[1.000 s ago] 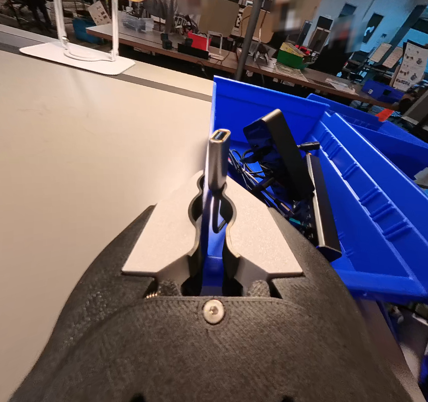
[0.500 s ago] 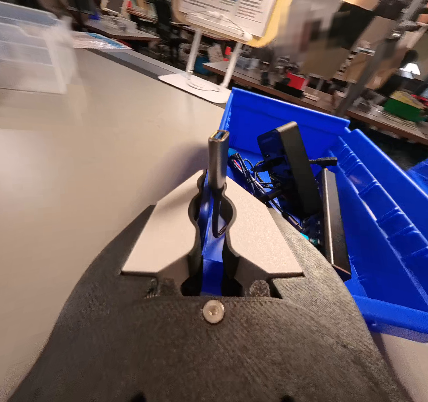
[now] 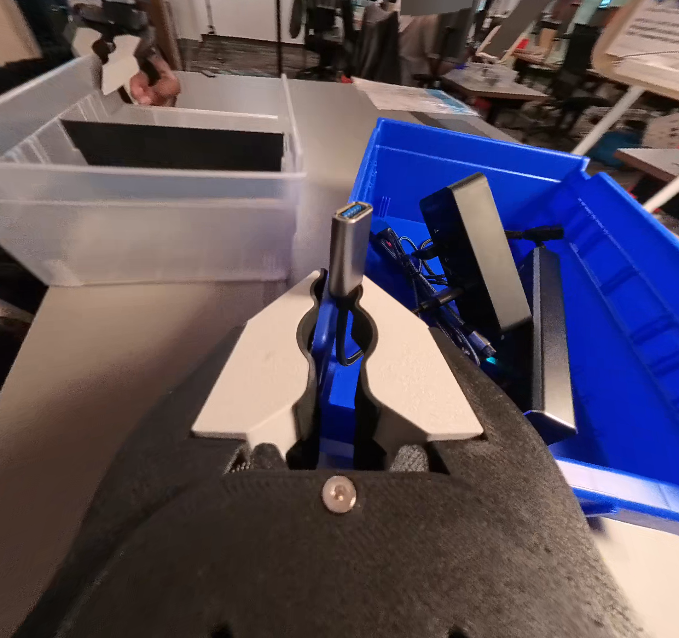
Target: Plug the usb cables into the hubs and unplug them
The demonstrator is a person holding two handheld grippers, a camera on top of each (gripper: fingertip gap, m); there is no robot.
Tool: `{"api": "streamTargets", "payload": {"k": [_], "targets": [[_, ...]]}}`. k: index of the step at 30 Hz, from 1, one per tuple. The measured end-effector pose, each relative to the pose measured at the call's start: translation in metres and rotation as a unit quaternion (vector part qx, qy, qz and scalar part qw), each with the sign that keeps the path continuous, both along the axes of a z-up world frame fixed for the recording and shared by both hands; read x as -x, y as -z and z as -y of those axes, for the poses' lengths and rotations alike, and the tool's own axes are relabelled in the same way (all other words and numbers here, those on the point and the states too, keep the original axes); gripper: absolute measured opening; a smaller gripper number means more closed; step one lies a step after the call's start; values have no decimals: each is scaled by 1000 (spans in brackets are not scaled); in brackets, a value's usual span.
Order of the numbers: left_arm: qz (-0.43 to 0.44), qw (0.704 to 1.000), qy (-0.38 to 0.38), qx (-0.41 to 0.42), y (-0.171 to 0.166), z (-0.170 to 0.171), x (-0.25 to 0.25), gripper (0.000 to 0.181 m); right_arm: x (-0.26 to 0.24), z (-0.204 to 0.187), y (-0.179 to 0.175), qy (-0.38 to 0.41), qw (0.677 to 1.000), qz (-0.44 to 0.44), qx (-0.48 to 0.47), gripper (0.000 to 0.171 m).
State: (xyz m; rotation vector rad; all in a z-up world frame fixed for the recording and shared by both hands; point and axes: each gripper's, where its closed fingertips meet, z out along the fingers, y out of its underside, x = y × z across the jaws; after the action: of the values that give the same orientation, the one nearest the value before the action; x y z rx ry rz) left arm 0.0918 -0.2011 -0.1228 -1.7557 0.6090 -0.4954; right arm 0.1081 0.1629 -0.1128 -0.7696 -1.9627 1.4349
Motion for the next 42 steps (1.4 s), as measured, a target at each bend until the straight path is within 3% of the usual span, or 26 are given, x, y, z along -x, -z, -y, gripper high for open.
{"api": "streamTargets", "payload": {"k": [7, 13, 17, 19, 22, 25, 28, 33, 38, 42], "targets": [[-4, 998, 59, -5, 0, -42, -40, 7, 59, 42, 1, -90, 996, 17, 10, 11], [-11, 998, 67, -11, 0, -79, -66, 7, 102, 81, 1, -123, 992, 16, -2, 9], [-27, 999, 33, -26, -3, -78, -64, 14, 108, 65, -34, -87, 996, -31, 21, 18], [-14, 999, 29, -27, -9, -66, -63, 28, 101, 43, -58, -72, 995, -49, 51, 19], [-2, 999, 10, -36, -22, -53, -53, 29, 88, 3, -77, -24, 997, -41, 53, 29], [6, 994, -69, -80, -55, -51, -21, 32, 64, -40, -93, 64, 996, -9, 61, 41], [31, 970, -221, -98, -87, -62, 47, 38, 20, -64, -99, 159, 980, 54, 107, 49], [65, 862, -502, -23, -89, -82, 192, 48, -61, -36, -75, 229, 937, 83, 249, 68], [48, 841, -530, 96, -62, -132, 256, 67, -96, -6, -28, 293, 923, 139, 206, 79], [24, 833, -507, 218, -27, -162, 275, 68, -102, 5, 0, 313, 925, 194, 97, 70]]}}
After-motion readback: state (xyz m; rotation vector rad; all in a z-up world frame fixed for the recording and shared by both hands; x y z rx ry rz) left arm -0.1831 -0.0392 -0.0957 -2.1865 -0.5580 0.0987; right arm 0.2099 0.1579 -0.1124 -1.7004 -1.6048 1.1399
